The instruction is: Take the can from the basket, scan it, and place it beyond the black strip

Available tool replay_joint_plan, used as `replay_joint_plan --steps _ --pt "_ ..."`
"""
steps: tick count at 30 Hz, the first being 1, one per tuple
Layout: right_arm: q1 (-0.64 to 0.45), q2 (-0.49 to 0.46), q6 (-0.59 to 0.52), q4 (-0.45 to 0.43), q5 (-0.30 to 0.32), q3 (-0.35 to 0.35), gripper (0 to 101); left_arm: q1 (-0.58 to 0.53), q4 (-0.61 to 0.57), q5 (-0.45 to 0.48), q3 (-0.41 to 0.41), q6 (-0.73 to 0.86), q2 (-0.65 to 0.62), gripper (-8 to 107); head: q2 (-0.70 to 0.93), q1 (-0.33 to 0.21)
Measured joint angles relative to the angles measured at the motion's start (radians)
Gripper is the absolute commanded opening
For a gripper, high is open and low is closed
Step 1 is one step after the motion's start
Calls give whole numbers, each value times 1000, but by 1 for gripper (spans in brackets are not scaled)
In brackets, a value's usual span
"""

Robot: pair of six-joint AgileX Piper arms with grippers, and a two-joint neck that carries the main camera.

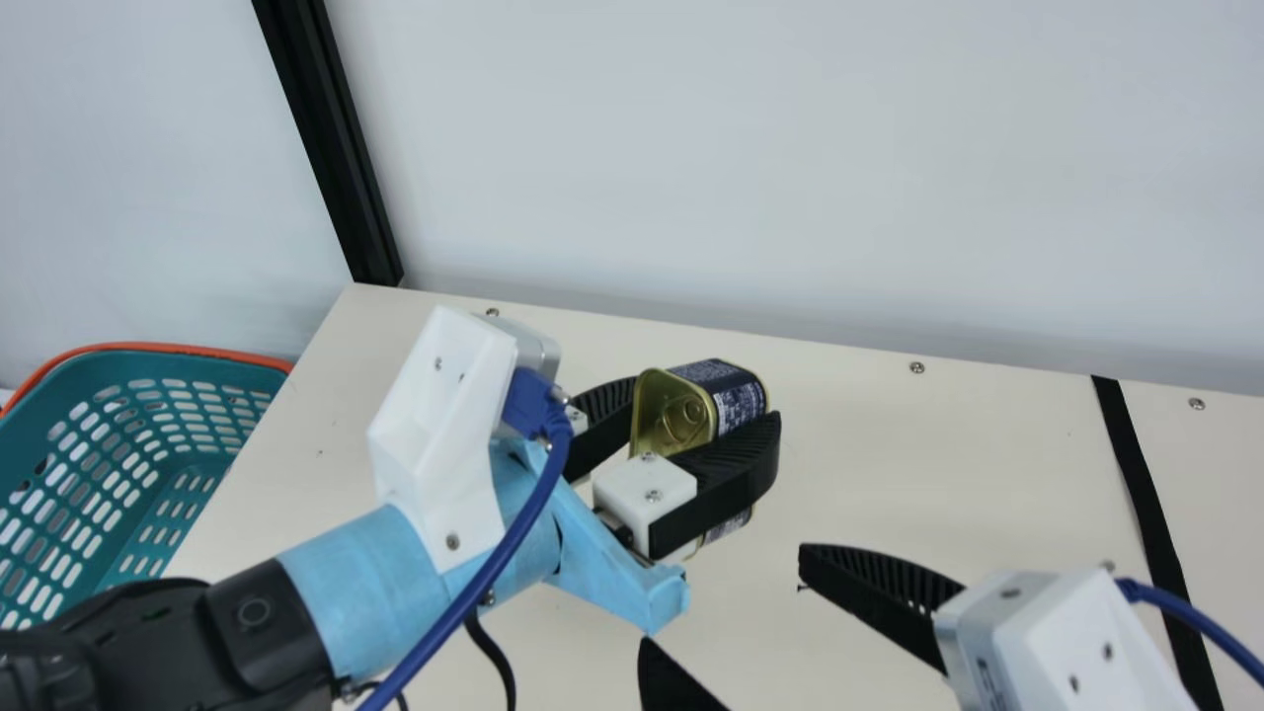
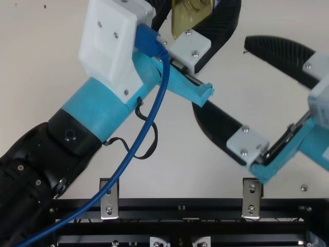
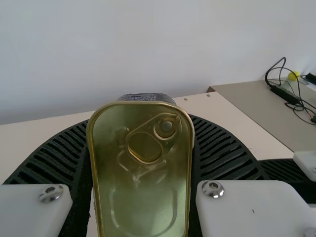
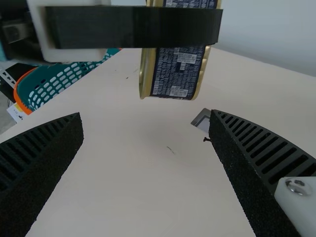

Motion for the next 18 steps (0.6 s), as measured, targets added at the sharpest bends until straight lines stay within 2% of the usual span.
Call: replay_joint_plan --steps 11,18 --pt "-175 138 -320 247 137 -41 101 0 0 0 0 0 0 10 0 -10" --pt "-185 209 -434 349 192 -59 101 0 0 0 0 0 0 10 0 -10"
